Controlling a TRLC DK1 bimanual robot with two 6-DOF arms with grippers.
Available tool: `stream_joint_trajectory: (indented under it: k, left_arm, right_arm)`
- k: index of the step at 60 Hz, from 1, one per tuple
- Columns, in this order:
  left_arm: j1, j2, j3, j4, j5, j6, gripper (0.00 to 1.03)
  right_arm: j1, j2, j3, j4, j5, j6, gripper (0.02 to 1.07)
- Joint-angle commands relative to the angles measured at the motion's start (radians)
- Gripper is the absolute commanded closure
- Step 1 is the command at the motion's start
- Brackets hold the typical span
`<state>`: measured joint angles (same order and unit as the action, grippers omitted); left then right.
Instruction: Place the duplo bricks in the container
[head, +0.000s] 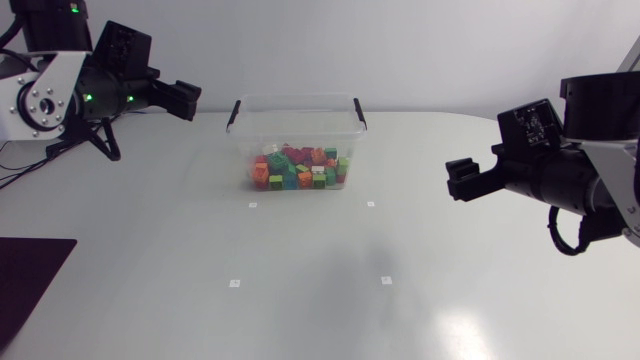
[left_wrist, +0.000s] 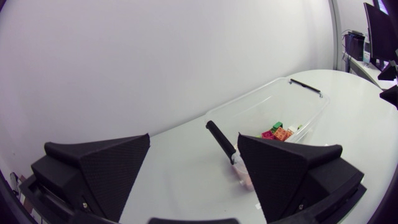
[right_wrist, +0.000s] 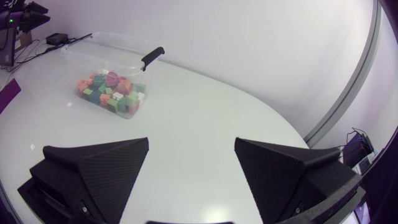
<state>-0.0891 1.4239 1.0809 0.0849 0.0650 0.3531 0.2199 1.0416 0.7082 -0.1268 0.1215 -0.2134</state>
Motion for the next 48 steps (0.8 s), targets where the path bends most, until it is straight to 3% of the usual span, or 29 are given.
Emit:
stream_joint_trajectory:
  k: [1, 48]
  left_arm:
    - [0.020, -0.074, -0.090, 0.052, -0.007, 0.020, 0.05]
    - [0.098, -0.597, -0.592, 0.119, -0.008, 0.003, 0.05]
  right_arm:
    - [-0.019, -0.043, -0.047, 0.010, 0.017, -0.029, 0.07]
    - [-0.050, -0.416, -0.240, -0.040, 0.113, -0.109, 0.07]
